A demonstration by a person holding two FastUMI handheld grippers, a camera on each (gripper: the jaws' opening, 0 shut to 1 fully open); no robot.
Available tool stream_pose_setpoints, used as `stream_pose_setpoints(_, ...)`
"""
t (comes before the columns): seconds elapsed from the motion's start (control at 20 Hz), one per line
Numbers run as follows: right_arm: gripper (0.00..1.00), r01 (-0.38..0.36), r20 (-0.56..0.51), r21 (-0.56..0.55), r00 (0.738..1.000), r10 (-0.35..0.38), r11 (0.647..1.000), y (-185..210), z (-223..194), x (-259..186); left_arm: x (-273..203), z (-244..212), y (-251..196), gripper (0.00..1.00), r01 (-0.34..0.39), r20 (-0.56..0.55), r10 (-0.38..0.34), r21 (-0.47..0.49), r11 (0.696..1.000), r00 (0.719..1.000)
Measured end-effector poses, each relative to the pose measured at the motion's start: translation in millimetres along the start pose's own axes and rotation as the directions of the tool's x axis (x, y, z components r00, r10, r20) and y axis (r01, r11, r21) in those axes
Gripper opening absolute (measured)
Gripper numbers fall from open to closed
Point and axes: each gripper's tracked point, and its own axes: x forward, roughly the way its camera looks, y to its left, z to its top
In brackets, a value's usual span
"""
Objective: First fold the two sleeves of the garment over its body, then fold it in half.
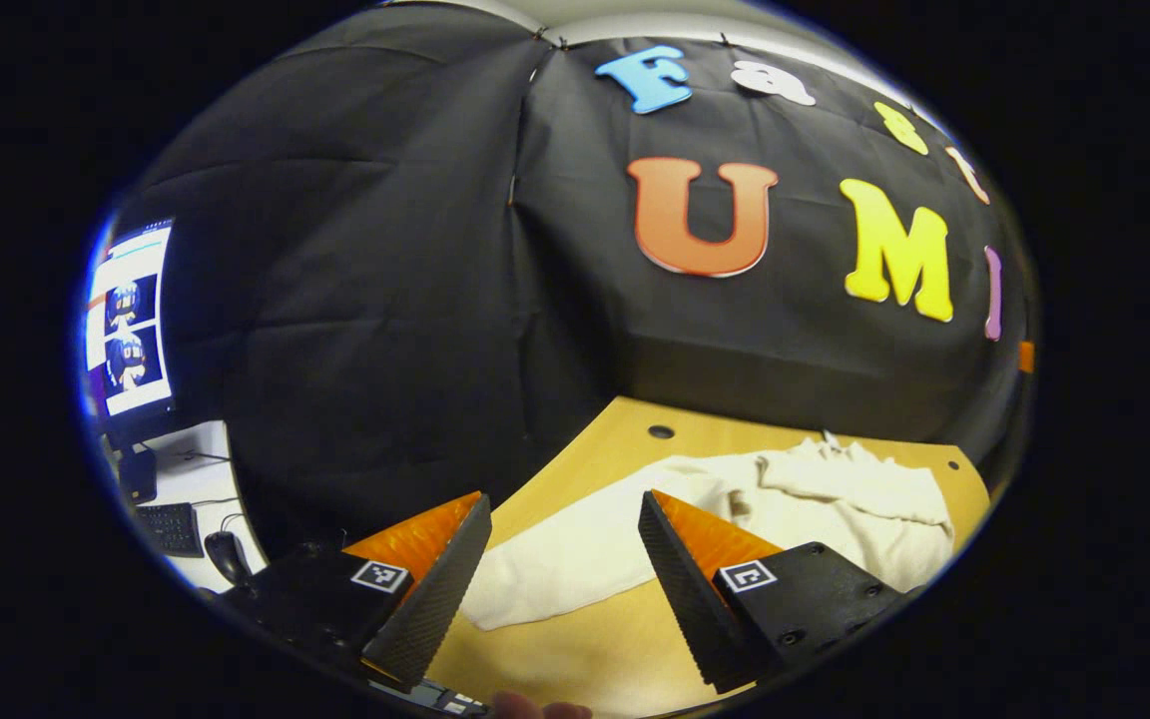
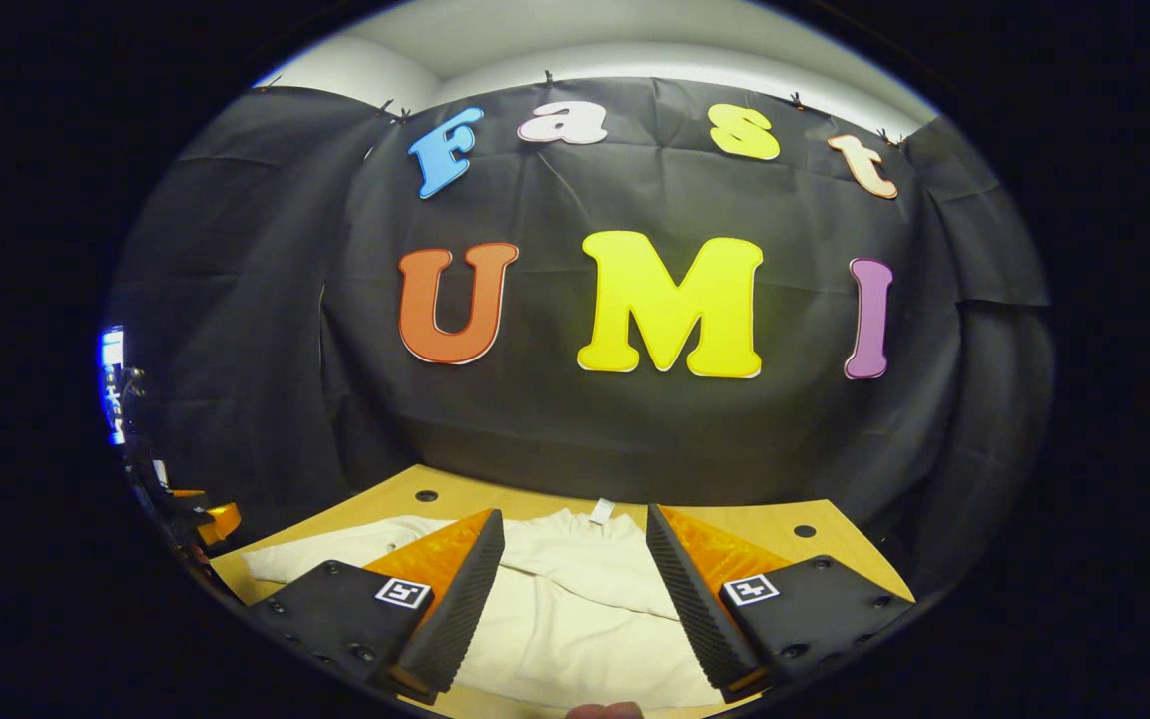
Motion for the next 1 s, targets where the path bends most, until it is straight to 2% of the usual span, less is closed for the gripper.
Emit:
stream_pose_setpoints(0.15, 0.9, 0.0, -0.034, -0.018, 0.999, 0.0, 1.0, -3, -9, -10, 25, -58, 36, 0.98, -0.061, -0.123, 0.061, 0.003, 0.998, 0.991)
stream_pose_setpoints(0.25, 0.9, 0.001, -0.061, -0.028, 0.998, -0.003, 1.0, -6, -16, -15, 41, -79, 49, 0.98, -0.083, -0.164, 0.082, -0.001, 0.997, 0.983)
stream_pose_setpoints(0.6, 0.9, 0.001, -0.098, -0.04, 0.995, -0.005, 0.999, -11, -24, -21, 66, -133, 54, 0.98, -0.085, -0.32, 0.067, -0.043, 0.995, 0.945)
stream_pose_setpoints(0.8, 0.9, -0.004, -0.123, -0.016, 0.992, 0.002, 1.0, -9, -35, -21, 71, -136, 52, 0.97, -0.082, -0.319, 0.065, -0.041, 0.996, 0.946)
stream_pose_setpoints(0.85, 0.9, -0.009, -0.132, -0.015, 0.991, 0.007, 1.0, -7, -39, -22, 69, -132, 46, 0.94, -0.075, -0.31, 0.059, -0.04, 0.996, 0.949)
stream_pose_setpoints(0.95, 0.9, -0.016, -0.141, -0.008, 0.99, 0.015, 1.0, -6, -43, -23, 76, -129, 36, 0.81, -0.048, -0.314, 0.032, -0.045, 0.998, 0.949)
stream_pose_setpoints(1.0, 0.9, -0.02, -0.144, -0.002, 0.989, 0.019, 1.0, -5, -45, -23, 75, -128, 32, 0.7, -0.043, -0.318, 0.028, -0.043, 0.998, 0.948)
